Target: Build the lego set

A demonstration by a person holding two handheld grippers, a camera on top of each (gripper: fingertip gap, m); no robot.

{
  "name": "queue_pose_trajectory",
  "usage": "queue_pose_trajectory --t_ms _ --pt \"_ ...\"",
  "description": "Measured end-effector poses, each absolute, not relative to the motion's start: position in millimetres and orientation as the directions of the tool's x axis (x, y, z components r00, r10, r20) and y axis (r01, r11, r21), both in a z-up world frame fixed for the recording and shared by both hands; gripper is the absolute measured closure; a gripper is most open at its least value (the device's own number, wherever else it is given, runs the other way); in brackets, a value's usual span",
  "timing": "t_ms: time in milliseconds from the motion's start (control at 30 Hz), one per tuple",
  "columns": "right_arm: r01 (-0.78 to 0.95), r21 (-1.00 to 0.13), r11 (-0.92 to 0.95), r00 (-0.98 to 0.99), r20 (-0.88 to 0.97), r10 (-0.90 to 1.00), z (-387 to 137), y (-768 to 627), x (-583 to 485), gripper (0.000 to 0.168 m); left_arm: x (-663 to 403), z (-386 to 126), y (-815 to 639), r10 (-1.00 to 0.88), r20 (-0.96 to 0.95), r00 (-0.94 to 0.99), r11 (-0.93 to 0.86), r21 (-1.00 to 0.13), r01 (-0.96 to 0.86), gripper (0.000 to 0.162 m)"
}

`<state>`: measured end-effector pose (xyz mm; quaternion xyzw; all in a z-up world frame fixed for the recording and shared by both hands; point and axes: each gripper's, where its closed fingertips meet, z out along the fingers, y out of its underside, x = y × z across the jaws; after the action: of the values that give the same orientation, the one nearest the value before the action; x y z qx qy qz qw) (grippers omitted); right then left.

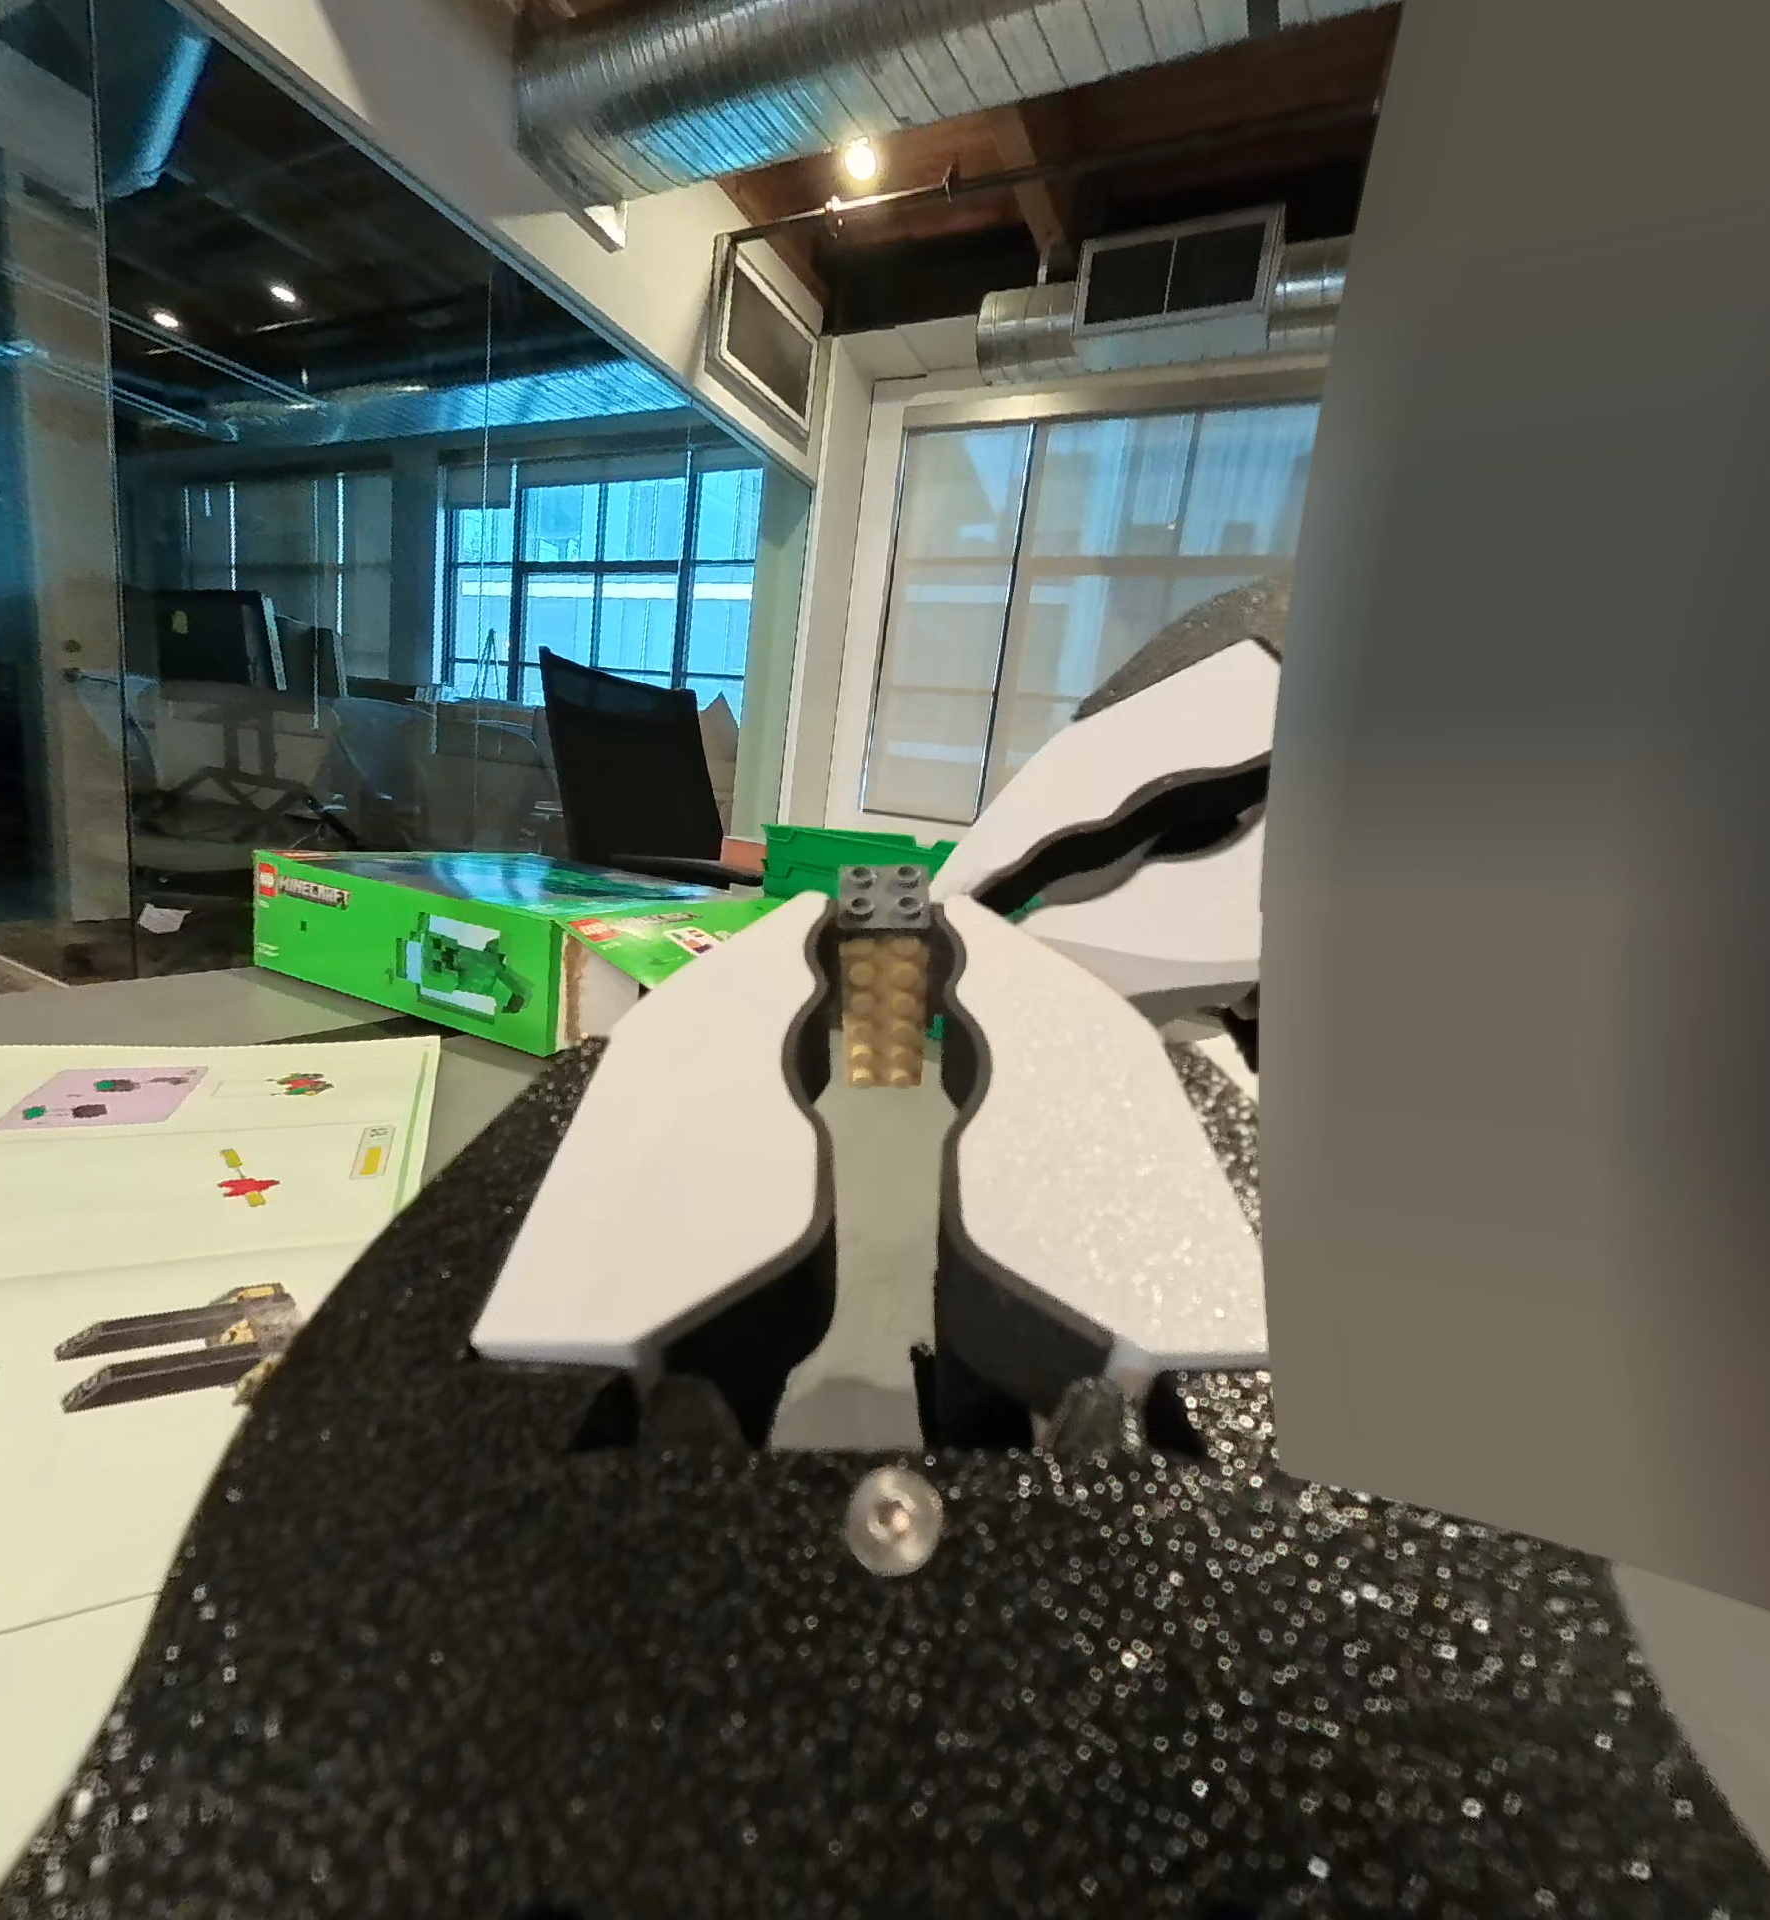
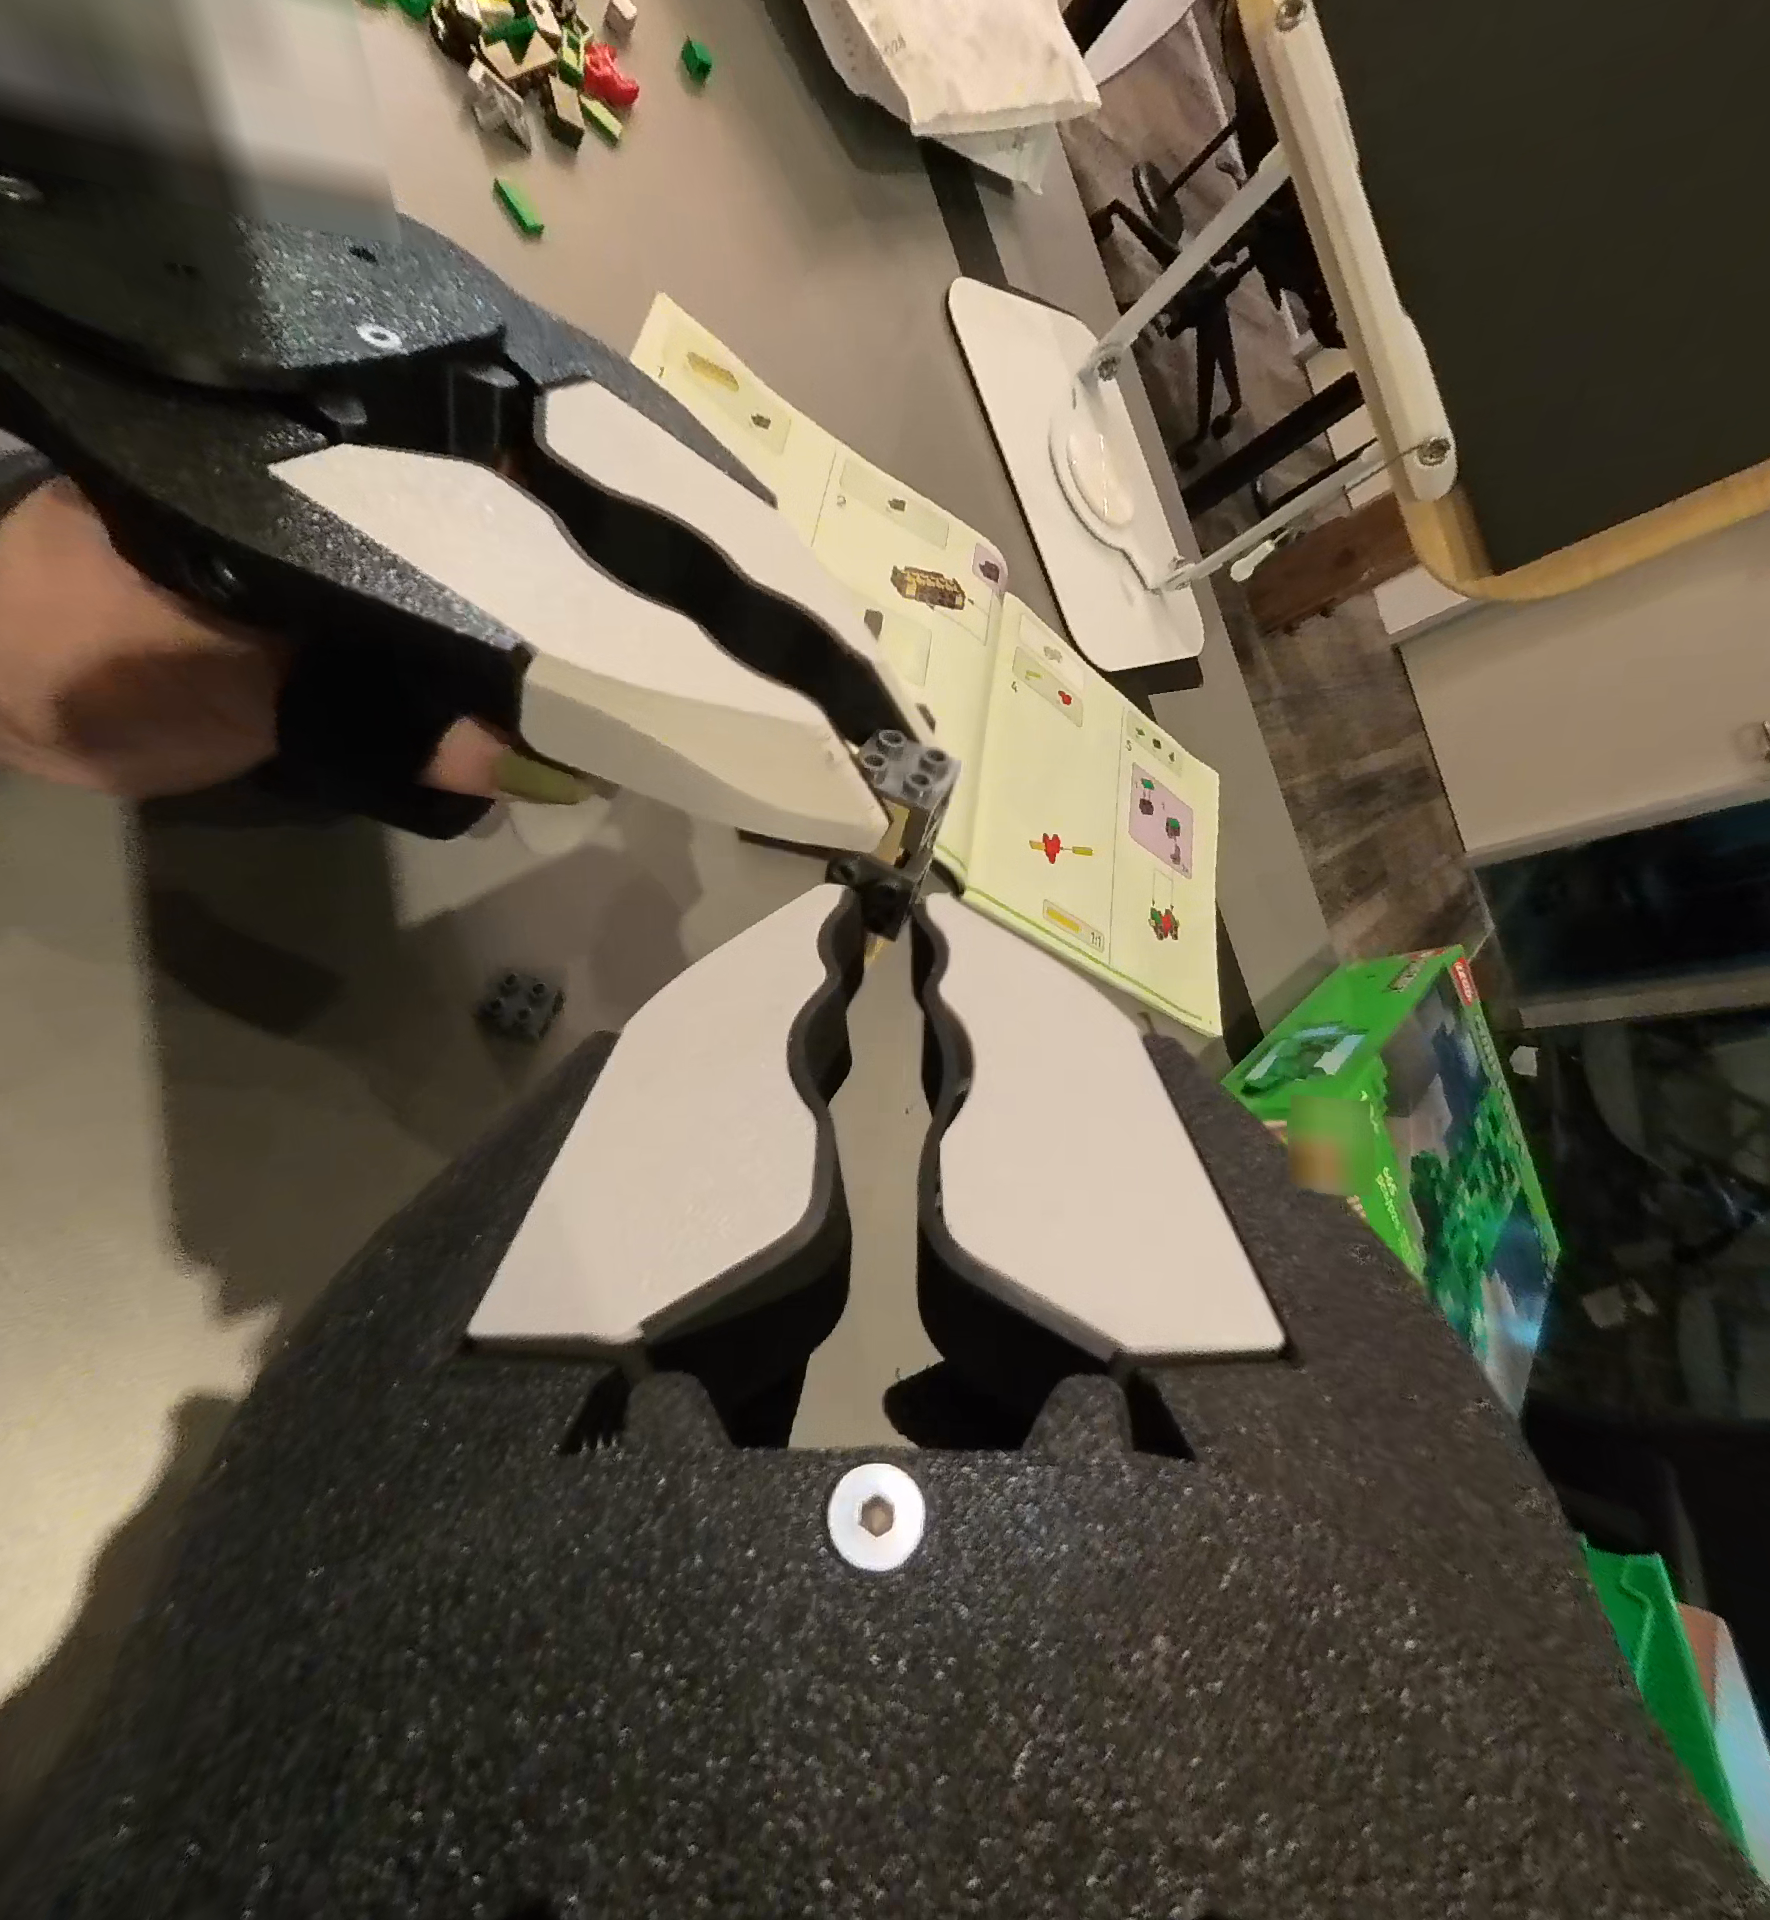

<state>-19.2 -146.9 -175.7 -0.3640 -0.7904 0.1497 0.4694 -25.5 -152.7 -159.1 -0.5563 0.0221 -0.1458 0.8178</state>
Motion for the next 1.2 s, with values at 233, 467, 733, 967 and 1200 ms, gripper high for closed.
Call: queue_pose_trajectory --t_ms 233,467,733,967,1200 --pt "0.411 -0.597 0.689 -0.262 0.646 0.717 -174 -150 -22 0.156 -30 -156 -155 -0.283 0.197 0.939 0.356 -0.887 0.294 0.146" --pt "0.392 -0.571 0.721 -0.234 0.696 0.679 -174 -153 -26 0.154 -35 -156 -157 -0.286 0.236 0.929 0.365 -0.869 0.333 0.146" --pt "0.36 -0.57 0.739 -0.234 0.712 0.662 -173 -155 -29 0.151 -36 -155 -159 -0.294 0.254 0.921 0.371 -0.858 0.355 0.146" --pt "0.351 -0.562 0.748 -0.257 0.711 0.655 -178 -156 -30 0.145 -34 -154 -159 -0.333 0.249 0.909 0.374 -0.851 0.37 0.146" --pt "0.353 -0.576 0.738 -0.249 0.702 0.667 -178 -150 -26 0.148 -35 -152 -159 -0.329 0.242 0.913 0.377 -0.853 0.362 0.146"
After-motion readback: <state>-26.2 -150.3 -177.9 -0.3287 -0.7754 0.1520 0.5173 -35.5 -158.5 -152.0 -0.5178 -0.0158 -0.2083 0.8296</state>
